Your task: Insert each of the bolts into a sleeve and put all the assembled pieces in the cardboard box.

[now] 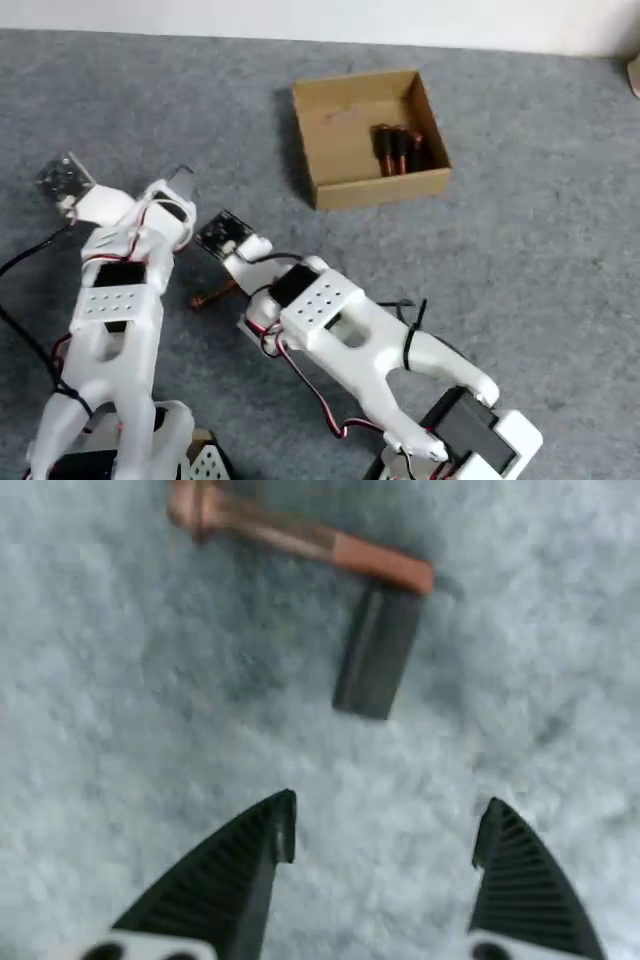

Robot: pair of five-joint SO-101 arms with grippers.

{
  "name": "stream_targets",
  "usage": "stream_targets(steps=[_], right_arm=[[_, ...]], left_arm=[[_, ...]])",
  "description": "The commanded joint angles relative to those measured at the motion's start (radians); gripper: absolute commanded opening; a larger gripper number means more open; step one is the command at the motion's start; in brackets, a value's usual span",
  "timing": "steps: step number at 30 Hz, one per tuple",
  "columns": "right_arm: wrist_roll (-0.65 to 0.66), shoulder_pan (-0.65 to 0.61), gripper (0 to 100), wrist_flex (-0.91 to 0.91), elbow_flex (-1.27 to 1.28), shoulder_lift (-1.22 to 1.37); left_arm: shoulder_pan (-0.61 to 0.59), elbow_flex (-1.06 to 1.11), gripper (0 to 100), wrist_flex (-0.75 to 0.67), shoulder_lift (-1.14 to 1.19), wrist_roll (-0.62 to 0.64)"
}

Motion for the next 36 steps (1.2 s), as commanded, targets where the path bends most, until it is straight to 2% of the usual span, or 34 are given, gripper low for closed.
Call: stream_targets(steps=[1, 7, 16, 26, 36], right_arm=[[-0.038, -0.015, 26.2, -0.058, -0.064, -0.002], [-0.043, -0.047, 26.2, -0.163, -0.065, 0.008], [-0.043, -0.053, 26.2, -0.174, -0.065, 0.015], [-0.044, -0.021, 26.2, -0.223, -0.125, 0.268], [-0.046, 0.001, 26.2, -0.239, -0.194, 0.38]], left_arm=[[-0.056, -0.064, 23, -0.005, -0.005, 0.057], [-0.101, -0.107, 23, 0.06, -0.005, 0.063], [-0.094, -0.107, 23, 0.057, 0.001, 0.061], [-0.093, -0.107, 23, 0.057, 0.002, 0.061], [-0.084, -0.107, 23, 0.057, 0.002, 0.061]])
